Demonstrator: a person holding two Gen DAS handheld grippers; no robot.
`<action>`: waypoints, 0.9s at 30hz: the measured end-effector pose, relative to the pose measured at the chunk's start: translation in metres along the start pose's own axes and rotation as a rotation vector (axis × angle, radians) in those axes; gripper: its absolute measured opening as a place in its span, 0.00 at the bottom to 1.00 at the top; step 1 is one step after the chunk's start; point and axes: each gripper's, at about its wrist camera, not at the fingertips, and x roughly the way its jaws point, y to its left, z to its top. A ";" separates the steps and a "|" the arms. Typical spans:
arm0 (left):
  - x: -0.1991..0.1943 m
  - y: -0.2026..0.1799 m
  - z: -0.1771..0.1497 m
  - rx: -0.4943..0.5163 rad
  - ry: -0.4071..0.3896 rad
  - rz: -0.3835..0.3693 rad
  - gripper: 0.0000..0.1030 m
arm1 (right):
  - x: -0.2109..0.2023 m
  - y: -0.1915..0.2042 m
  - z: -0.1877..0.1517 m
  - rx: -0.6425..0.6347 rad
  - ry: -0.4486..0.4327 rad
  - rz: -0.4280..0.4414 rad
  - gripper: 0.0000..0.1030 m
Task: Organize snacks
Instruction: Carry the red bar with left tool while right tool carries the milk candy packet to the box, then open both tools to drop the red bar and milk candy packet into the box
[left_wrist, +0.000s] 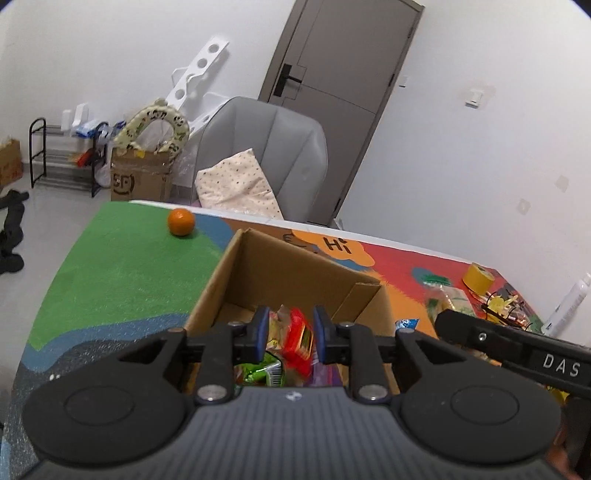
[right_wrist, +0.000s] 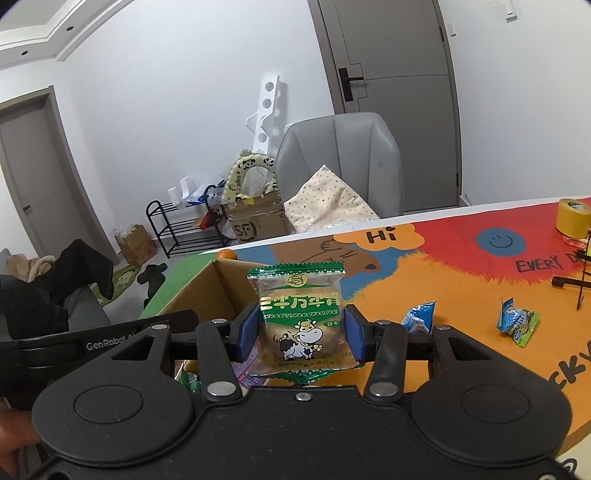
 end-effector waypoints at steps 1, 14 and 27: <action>-0.003 0.002 -0.001 -0.003 -0.001 -0.002 0.22 | 0.000 0.002 0.000 -0.002 -0.001 -0.002 0.45; -0.031 0.025 -0.001 -0.023 -0.012 0.030 0.26 | 0.024 0.036 0.013 -0.032 0.017 0.069 0.45; -0.049 0.049 0.002 -0.061 -0.035 0.098 0.48 | 0.041 0.059 0.021 -0.016 0.003 0.141 0.66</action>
